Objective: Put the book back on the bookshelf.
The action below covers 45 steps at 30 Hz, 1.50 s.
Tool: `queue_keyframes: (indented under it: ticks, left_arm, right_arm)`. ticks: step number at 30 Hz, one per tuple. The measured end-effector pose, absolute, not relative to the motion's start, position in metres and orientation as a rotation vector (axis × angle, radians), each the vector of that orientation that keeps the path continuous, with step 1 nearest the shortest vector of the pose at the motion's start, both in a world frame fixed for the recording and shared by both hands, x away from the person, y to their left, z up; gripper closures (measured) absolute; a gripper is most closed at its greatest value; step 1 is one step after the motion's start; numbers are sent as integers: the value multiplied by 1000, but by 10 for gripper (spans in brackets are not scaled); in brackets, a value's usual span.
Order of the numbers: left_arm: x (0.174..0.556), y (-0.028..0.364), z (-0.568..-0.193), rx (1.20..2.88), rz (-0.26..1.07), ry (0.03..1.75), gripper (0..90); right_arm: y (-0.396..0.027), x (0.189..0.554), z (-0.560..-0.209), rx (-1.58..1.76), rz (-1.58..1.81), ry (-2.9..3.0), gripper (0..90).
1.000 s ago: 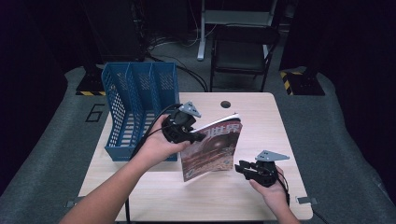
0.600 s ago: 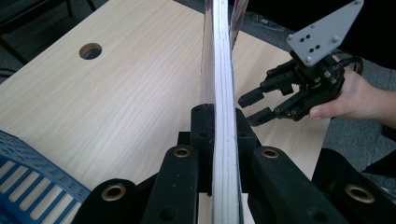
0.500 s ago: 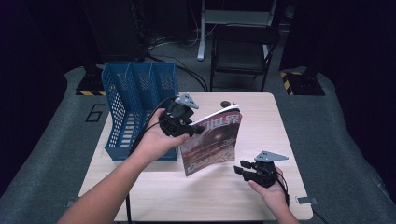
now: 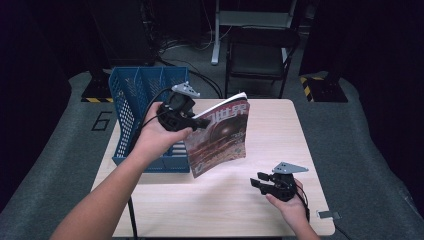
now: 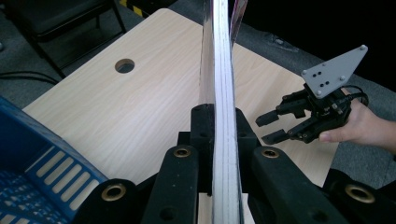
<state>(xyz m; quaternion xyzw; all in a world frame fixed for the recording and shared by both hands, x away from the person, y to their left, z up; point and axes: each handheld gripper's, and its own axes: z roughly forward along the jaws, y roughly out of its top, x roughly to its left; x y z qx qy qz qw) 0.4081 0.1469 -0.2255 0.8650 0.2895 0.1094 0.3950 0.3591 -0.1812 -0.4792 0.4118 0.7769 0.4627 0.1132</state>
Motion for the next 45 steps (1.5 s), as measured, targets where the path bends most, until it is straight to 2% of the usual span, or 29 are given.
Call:
queue_keyframes:
  ticks: [28,45]
  left_arm:
    - [415,192,-196,2131,332,858,844]
    - [414,236,-177,2107,381,942,844]
  right_arm:
    - [-182,358,-480,1213,1347,2282,549]
    - [-181,358,-480,1214,1344,2286,548]
